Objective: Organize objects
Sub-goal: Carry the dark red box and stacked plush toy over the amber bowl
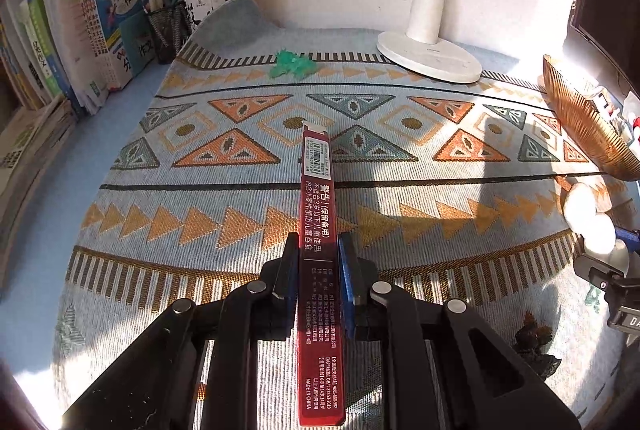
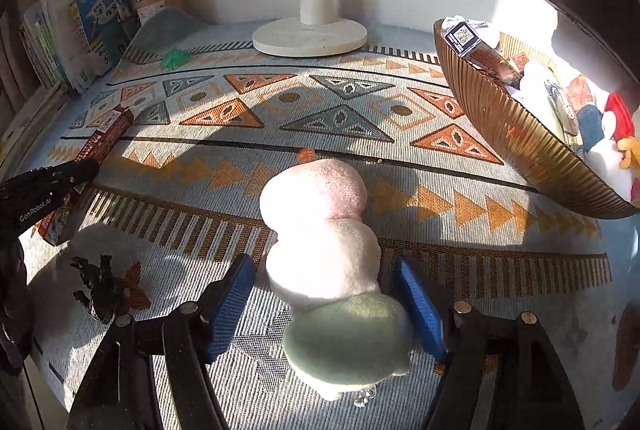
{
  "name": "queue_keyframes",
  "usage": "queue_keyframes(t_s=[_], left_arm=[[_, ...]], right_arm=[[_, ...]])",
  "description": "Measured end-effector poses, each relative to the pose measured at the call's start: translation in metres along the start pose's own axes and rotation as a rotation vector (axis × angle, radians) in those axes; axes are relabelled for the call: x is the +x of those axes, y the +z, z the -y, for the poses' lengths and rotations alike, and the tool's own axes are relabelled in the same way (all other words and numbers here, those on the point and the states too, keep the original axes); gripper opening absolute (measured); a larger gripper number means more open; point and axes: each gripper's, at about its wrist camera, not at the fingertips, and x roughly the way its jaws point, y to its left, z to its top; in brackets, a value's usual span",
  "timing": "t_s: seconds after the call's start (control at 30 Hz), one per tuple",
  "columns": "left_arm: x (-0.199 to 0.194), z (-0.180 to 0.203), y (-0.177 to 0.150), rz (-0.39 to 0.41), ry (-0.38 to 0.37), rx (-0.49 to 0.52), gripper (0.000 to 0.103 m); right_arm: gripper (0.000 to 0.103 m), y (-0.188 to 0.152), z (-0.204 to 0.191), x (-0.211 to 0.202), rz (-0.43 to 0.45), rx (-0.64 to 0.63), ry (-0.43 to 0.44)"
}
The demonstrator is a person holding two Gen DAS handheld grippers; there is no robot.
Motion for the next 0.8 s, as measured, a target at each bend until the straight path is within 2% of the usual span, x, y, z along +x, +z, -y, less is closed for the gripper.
queue_keyframes(t_s=[0.07, 0.17, 0.37, 0.5, 0.63, 0.8], left_arm=[[0.0, -0.001, 0.0, 0.001, 0.005, 0.0, 0.016], [-0.001, 0.001, -0.001, 0.002, 0.02, 0.004, 0.016], [-0.013, 0.016, 0.002, 0.022, 0.106, 0.048, 0.014], [-0.046, 0.045, 0.021, 0.092, 0.085, 0.115, 0.014], [-0.079, 0.091, 0.053, 0.187, 0.012, 0.209, 0.014], [-0.095, 0.162, 0.105, 0.23, -0.159, 0.3, 0.014]], right_arm=[[0.052, -0.001, 0.0, -0.002, 0.011, -0.007, -0.01], [0.049, -0.002, 0.003, -0.004, 0.017, -0.002, 0.004], [0.048, -0.003, 0.015, -0.02, 0.054, 0.053, 0.066], [0.048, 0.003, 0.027, -0.056, 0.131, 0.072, 0.071], [0.048, 0.019, 0.056, -0.111, 0.271, 0.104, 0.019], [0.049, 0.049, 0.127, -0.162, 0.395, 0.242, -0.106]])
